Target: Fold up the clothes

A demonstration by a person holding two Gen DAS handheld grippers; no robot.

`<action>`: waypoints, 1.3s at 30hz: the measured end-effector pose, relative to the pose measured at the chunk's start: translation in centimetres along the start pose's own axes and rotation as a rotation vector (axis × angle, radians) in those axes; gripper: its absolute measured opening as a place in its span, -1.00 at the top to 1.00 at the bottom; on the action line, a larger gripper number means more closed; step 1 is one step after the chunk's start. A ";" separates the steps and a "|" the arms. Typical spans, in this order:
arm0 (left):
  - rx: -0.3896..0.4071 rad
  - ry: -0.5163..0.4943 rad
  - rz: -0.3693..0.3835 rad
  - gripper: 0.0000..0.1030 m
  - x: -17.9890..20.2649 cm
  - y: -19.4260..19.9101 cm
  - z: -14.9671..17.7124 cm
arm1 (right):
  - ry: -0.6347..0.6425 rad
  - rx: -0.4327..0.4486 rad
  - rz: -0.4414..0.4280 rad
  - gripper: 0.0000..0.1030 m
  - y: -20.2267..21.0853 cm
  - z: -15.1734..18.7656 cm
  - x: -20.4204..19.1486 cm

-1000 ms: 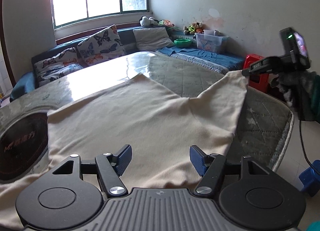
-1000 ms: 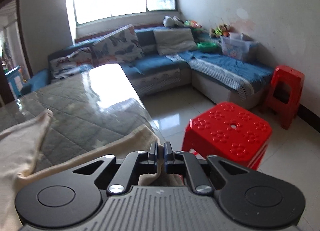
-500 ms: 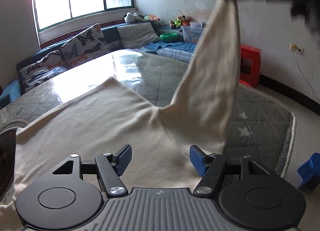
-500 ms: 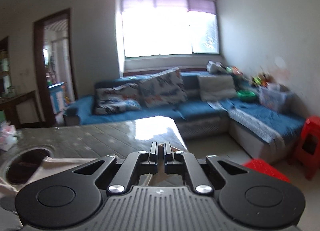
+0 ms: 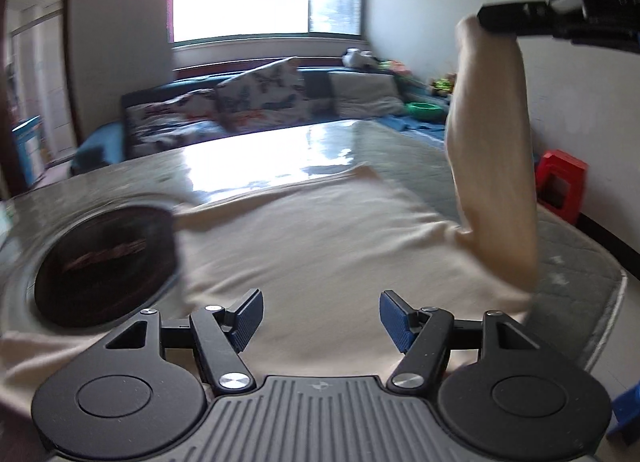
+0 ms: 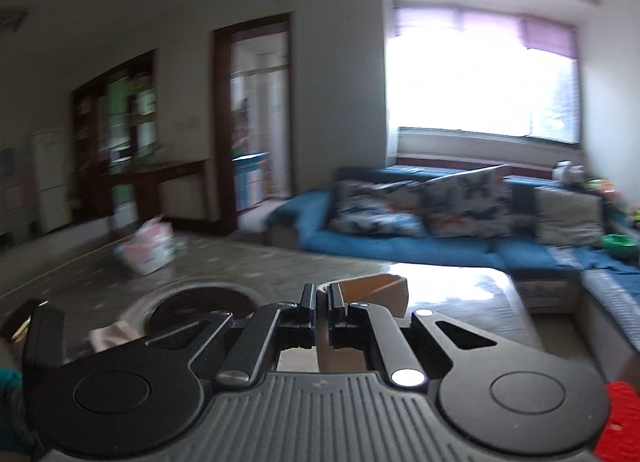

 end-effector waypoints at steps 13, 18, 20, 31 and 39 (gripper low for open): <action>0.007 0.052 -0.064 -0.30 -4.1 3.2 2.2 | 0.082 -0.163 -0.237 0.77 -4.2 3.4 -7.9; 0.012 0.046 -0.047 -0.29 -3.4 2.9 2.0 | 0.071 -0.284 -0.144 0.74 -3.6 7.2 -5.1; 0.010 0.047 -0.037 -0.28 -3.0 2.5 1.9 | 0.058 -0.341 -0.110 0.74 -3.6 9.2 -4.0; -0.041 0.026 -0.010 0.03 -1.6 -0.3 1.7 | 0.113 -0.408 -0.056 0.62 -5.7 12.0 0.9; -0.056 0.023 0.016 0.80 -1.4 -0.2 1.7 | 0.355 -0.453 -0.221 0.56 -9.0 11.6 0.8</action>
Point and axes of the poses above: each gripper's, at about its wrist camera, not at the fingertips, and y roughly against the way its jaws point, x to its right, z to its underside, the point moved 4 cm from there along -y, roughly the way its jaws point, and after that the axes turned 12 degrees about y, right-handed, at the moved point
